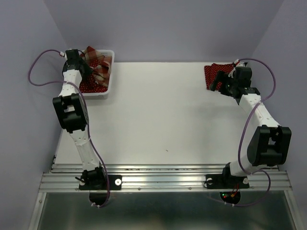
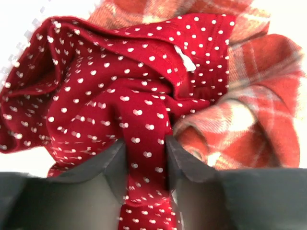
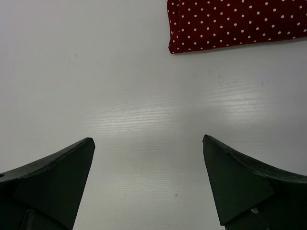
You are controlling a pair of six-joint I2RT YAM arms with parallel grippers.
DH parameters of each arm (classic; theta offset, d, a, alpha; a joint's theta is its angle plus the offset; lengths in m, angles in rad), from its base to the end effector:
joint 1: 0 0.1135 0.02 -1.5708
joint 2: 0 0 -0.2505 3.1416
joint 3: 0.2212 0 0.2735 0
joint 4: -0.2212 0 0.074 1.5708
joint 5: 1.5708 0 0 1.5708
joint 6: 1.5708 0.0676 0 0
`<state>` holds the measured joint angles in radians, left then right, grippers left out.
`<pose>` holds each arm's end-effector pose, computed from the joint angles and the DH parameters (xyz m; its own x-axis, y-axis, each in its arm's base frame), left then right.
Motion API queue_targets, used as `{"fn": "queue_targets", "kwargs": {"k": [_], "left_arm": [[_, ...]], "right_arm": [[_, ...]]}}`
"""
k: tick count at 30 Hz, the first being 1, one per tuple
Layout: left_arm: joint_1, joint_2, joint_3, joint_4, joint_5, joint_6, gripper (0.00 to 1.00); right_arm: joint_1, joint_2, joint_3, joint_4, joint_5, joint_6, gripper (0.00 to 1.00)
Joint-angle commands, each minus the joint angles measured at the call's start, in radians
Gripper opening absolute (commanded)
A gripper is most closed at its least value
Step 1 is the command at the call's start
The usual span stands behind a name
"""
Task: Fold and stack the skirts
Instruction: Grab the skirt from the pile, then move the skirt to the center of the board
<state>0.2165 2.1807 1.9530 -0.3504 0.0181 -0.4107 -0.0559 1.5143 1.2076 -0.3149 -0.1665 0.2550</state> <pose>0.5429 0.1181 0.2397 -0.4095 -0.4988 -0.7639 -0.3964 0.8514 -0.3434 0.3927 -0.0108 0.2583 -0.5827 0.2818 -0.7623 0.0698 0.9519 0.2985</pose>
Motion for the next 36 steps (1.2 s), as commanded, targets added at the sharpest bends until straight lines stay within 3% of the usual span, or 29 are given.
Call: {"fn": "queue_targets", "kwargs": {"k": [1, 2, 6, 11, 20, 23, 24, 27, 32, 36], "left_arm": [[0.021, -0.03, 0.054, -0.001, -0.049, -0.011, 0.33], [0.021, -0.038, 0.047, 0.007, -0.055, -0.011, 0.19], [0.027, -0.085, 0.024, 0.014, -0.066, -0.008, 0.0], [0.029, -0.15, 0.012, 0.002, -0.087, 0.006, 0.0], [0.029, -0.514, -0.063, 0.16, -0.083, 0.027, 0.0], [0.029, -0.656, -0.098, 0.29, -0.006, 0.039, 0.0], [0.029, -0.732, -0.117, 0.336, 0.087, 0.049, 0.0], [0.027, -0.884, -0.232, 0.603, 0.231, 0.052, 0.0], [0.026, -0.961, -0.172, 0.705, 0.457, -0.029, 0.0], [0.018, -0.99, -0.141, 0.815, 0.662, -0.195, 0.0]], "right_arm": [[-0.001, -0.039, -0.005, -0.007, 0.032, 0.001, 1.0], [-0.001, -0.036, -0.005, -0.007, 0.028, 0.001, 1.0], [-0.001, -0.02, -0.003, -0.009, 0.021, 0.003, 1.0], [-0.001, -0.016, -0.003, -0.015, 0.016, 0.003, 1.0], [-0.001, -0.084, -0.022, -0.004, 0.001, 0.032, 1.0], [-0.001, -0.14, -0.058, 0.033, 0.022, 0.075, 1.0], [-0.001, -0.157, -0.072, 0.043, 0.036, 0.087, 1.0], [-0.001, -0.232, -0.131, 0.102, 0.088, 0.119, 1.0], [-0.001, -0.315, -0.166, 0.131, 0.13, 0.144, 1.0], [-0.001, -0.373, -0.195, 0.139, 0.124, 0.151, 1.0]]}}
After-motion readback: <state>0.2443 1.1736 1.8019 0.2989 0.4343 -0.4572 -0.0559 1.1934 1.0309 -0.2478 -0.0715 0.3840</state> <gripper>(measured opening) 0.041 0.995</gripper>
